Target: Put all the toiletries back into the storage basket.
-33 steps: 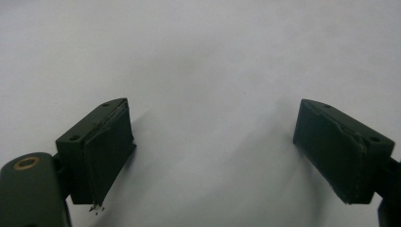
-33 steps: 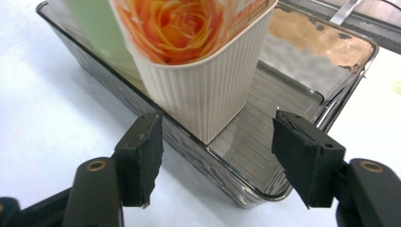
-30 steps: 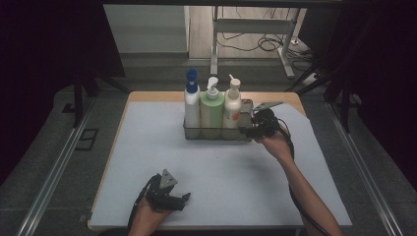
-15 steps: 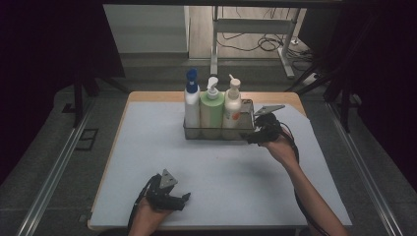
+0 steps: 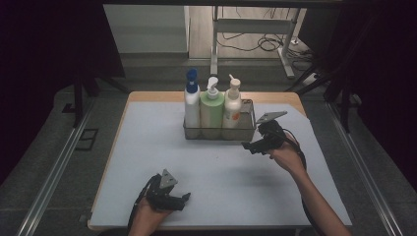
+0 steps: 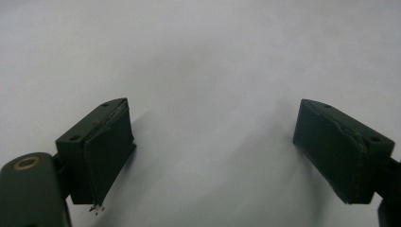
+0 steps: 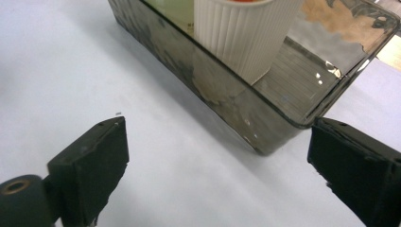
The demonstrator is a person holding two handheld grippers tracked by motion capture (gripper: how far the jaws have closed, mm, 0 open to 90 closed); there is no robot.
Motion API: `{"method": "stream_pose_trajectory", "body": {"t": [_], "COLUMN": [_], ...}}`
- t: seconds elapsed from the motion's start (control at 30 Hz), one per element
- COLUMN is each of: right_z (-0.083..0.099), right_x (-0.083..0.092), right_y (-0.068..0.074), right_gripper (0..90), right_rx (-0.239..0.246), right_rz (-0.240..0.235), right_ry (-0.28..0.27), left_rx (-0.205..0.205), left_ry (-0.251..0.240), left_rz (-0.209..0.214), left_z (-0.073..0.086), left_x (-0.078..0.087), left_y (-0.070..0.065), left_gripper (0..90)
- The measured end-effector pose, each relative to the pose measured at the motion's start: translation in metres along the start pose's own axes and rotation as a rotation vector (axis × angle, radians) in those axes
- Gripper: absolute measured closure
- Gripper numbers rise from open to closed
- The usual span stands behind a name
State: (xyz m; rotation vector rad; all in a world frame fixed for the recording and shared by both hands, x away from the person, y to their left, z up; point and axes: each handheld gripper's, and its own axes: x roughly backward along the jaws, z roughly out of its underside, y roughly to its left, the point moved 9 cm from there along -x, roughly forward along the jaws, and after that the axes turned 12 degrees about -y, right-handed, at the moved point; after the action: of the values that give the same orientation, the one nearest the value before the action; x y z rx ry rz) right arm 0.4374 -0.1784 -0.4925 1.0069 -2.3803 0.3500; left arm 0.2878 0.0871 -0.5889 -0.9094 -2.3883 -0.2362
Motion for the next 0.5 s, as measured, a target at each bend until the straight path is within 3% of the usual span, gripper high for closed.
{"method": "stream_pose_trajectory", "body": {"t": [0.5], "right_z": [0.019], "right_x": [0.02], "right_y": [0.006], "right_gripper": [0.0], "right_rx": [0.009], "right_rz": [-0.01], "right_ry": [-0.007], "left_rx": [-0.001], "left_ry": [0.0], "left_rz": [0.0], "left_z": [0.0], "left_x": [0.0], "left_y": [0.0], "left_gripper": [12.3]}}
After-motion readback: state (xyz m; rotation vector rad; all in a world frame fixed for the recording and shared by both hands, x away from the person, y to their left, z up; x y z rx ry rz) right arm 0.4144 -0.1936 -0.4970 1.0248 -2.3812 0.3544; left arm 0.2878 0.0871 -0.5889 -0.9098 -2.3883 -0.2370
